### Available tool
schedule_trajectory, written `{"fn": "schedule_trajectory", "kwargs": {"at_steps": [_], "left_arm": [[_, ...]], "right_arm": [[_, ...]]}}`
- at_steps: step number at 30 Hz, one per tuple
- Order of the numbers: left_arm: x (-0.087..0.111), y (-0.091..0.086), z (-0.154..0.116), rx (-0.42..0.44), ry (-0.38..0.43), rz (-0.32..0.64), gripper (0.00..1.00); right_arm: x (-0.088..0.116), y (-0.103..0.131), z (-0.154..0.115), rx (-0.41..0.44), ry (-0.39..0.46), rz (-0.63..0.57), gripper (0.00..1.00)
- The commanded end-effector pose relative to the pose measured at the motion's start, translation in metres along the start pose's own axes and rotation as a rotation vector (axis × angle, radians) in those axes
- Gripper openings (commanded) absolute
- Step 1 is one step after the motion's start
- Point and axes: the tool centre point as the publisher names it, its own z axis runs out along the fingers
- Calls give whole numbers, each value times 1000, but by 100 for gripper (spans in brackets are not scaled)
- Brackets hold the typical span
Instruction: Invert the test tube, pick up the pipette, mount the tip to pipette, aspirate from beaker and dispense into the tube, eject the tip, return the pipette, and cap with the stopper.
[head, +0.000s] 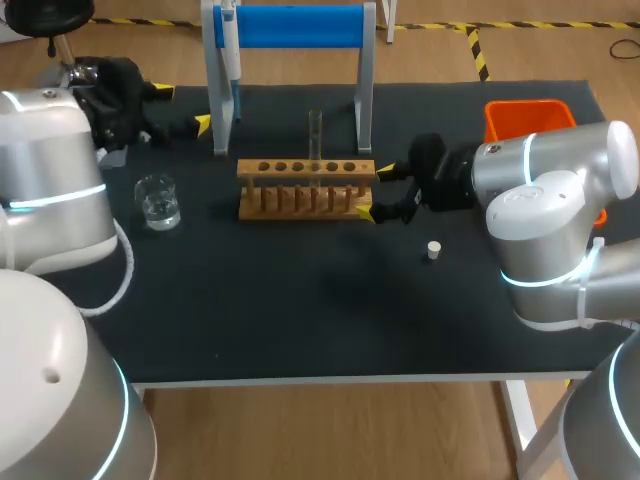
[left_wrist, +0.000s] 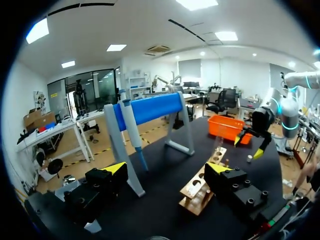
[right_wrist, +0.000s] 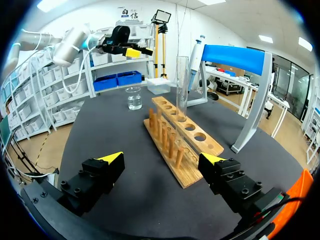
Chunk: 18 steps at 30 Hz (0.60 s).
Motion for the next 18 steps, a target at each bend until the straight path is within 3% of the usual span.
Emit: {"fn": "schedule_trajectory", "kwargs": {"at_steps": [1, 10, 18], "left_arm": [[-4, -7, 11, -26, -72, -9, 100], [-34, 0, 2, -47, -174, -43, 100], [-62, 26, -10, -83, -252, -84, 100]], "right_arm": [[0, 0, -1, 0, 1, 0, 100], [0, 0, -1, 0, 1, 0, 100], [0, 0, -1, 0, 1, 0, 100]]}}
